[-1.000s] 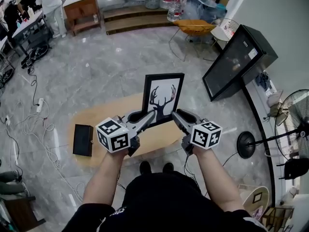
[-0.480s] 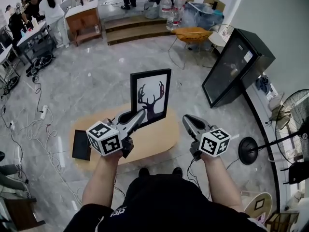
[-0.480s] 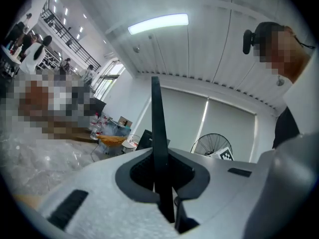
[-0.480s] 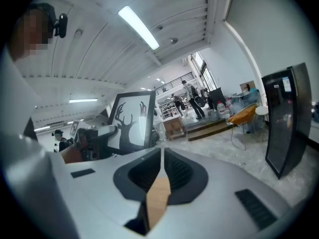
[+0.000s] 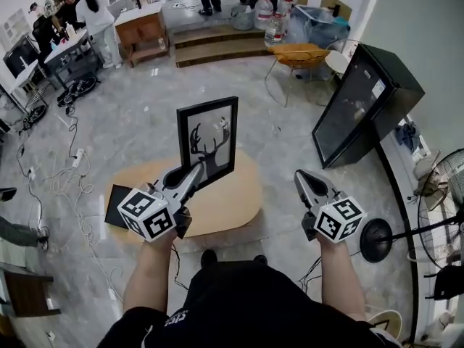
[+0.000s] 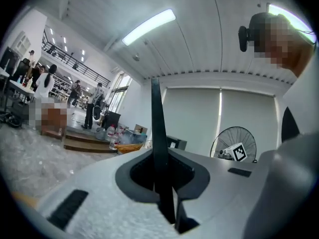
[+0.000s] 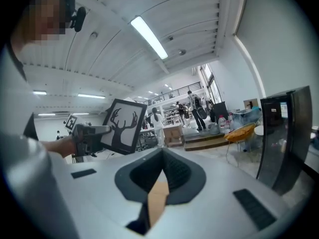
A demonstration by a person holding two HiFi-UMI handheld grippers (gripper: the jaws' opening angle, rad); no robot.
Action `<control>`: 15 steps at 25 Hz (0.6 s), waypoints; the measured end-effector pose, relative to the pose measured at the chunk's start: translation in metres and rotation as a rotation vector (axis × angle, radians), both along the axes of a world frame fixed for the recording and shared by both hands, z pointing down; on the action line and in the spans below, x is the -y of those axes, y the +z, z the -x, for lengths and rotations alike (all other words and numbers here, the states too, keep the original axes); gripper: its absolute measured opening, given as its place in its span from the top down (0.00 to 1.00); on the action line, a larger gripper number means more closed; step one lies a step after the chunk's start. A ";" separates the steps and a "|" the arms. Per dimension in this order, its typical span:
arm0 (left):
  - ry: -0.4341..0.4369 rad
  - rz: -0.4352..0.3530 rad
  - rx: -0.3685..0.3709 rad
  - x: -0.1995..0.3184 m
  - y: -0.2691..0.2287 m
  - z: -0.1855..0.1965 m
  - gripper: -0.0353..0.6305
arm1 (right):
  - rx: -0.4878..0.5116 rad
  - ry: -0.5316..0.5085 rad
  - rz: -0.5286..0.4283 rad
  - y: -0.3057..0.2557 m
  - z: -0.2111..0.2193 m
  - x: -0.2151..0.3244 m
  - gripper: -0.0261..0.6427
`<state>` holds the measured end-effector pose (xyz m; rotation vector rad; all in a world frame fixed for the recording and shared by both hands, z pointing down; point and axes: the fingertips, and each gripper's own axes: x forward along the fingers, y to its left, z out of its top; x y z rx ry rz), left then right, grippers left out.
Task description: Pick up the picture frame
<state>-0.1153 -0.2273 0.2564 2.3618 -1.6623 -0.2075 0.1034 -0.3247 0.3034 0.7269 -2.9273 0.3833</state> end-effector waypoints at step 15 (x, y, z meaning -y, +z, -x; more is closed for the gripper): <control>-0.203 0.028 0.111 -0.021 -0.006 -0.017 0.89 | 0.075 -0.016 -0.084 -0.029 -0.053 0.020 0.95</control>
